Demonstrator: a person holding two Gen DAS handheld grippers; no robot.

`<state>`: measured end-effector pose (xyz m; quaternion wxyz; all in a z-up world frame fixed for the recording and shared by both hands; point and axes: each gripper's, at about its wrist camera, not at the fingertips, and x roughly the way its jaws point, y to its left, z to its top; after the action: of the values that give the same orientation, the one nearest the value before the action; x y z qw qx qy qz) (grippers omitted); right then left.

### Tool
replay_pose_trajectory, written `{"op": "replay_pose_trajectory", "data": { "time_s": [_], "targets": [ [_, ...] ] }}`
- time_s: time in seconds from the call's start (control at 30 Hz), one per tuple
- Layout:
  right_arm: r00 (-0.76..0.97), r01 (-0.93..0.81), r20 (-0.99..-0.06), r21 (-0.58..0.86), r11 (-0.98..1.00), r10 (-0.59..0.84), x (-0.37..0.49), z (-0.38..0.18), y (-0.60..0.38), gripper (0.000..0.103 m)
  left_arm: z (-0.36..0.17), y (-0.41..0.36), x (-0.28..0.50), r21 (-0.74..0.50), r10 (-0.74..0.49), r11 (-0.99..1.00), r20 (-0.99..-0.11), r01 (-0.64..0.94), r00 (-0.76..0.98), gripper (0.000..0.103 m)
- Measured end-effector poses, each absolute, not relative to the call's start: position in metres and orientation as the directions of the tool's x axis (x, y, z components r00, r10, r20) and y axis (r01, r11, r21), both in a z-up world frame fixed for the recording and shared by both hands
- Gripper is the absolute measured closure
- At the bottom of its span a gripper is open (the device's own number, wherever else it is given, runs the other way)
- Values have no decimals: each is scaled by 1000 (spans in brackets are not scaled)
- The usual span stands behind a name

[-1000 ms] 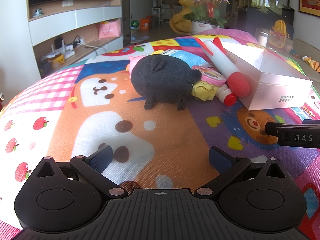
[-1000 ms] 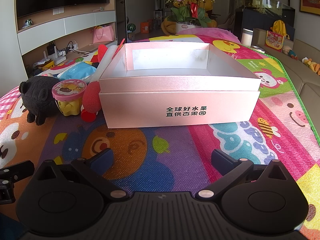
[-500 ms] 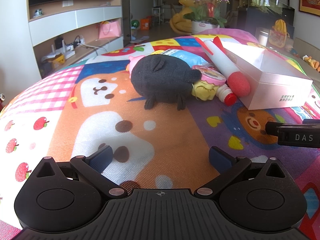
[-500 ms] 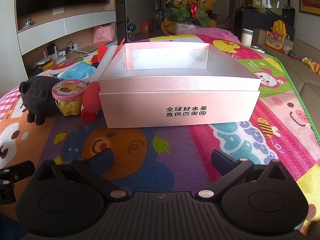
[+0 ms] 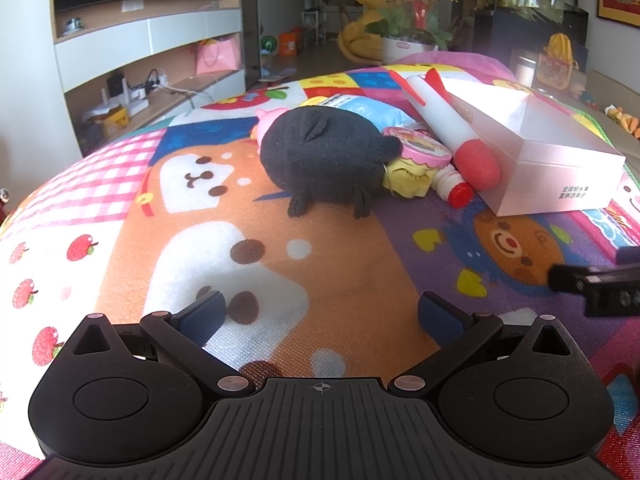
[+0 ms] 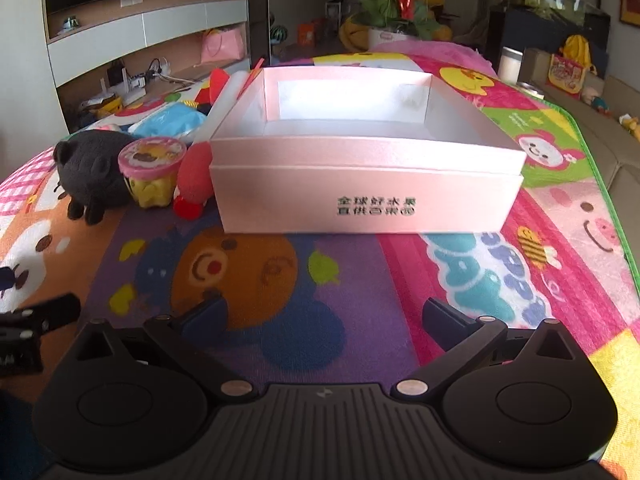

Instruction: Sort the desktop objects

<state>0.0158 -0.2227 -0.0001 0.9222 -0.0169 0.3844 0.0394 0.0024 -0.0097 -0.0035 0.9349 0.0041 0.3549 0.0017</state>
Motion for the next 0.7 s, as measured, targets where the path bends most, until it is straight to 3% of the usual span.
{"op": "replay_pose_trajectory", "data": {
  "time_s": [0.33, 0.47, 0.53, 0.63, 0.67, 0.7],
  "targets": [
    [695, -160, -712, -19, 987, 99, 6, 2, -222, 0, -2, -7, 1, 0, 8, 1000, -654, -11, 756, 0],
    [798, -267, -589, -156, 951, 128, -10, 15, -203, 1, 8, 9, -5, -34, 4, 999, -626, -33, 779, 0],
    [859, -326, -491, -307, 894, 145, -19, 23, -182, 13, 16, 20, -6, -50, 23, 996, -606, -67, 795, 0],
    [901, -341, -415, -492, 801, 128, -13, 24, -149, 34, 29, 35, -7, -93, 32, 990, -581, -105, 813, 0],
    [910, -332, -400, -541, 773, 111, -8, 21, -139, 50, 31, 39, -8, -101, 36, 988, -574, -115, 818, 0],
    [916, -324, -389, -587, 742, 92, 1, 18, -128, 59, 33, 41, -9, -108, 38, 987, -570, -121, 820, 0]
  ]
}}
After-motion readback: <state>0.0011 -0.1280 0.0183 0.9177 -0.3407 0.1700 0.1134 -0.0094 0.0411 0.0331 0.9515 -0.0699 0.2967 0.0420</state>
